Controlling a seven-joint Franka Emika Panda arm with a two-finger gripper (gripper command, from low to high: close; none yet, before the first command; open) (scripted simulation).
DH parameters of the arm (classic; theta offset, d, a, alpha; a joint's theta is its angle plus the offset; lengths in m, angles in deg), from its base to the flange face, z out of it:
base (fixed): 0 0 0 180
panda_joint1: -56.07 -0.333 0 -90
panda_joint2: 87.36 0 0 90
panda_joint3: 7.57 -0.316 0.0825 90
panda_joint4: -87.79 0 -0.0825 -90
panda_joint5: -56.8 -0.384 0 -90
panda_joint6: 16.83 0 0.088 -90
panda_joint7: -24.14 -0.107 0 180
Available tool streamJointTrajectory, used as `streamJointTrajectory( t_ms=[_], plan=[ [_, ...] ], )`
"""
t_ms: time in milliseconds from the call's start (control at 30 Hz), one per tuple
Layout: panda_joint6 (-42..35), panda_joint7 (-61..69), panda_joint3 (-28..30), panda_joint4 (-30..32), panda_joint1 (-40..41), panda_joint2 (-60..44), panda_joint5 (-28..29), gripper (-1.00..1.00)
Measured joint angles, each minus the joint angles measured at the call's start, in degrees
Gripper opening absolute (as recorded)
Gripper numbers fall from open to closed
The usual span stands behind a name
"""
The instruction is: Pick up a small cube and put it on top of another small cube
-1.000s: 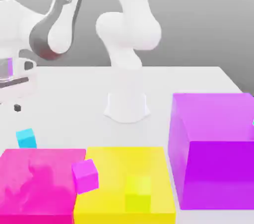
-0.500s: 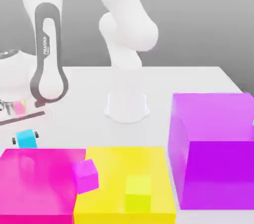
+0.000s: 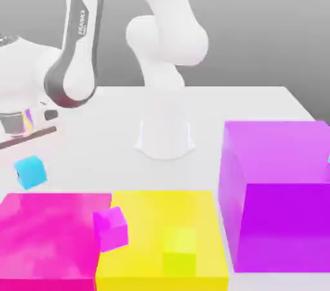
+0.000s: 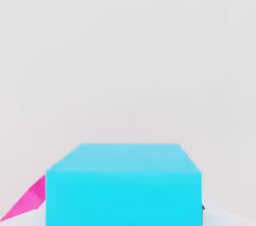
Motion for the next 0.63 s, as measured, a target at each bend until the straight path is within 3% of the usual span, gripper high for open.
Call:
streamJointTrajectory(
  t_ms=[367,433,500,533,633],
  plan=[
    [-16.57,17.08,-13.8,-13.57,-24.74,2.92,0.58,-1.0],
    [-15.02,17.44,-13.92,-13.95,-30.21,0.9,1.69,-1.0],
    [-11.46,16.86,-12.31,-13.42,-28.45,-2.22,2.89,-1.0],
    [-9.59,16.5,-12.04,-13.07,-28.31,-3.8,3.46,1.0],
    [-9.59,16.5,-12.04,-13.07,-28.31,-3.8,3.46,1.0]
  ],
)
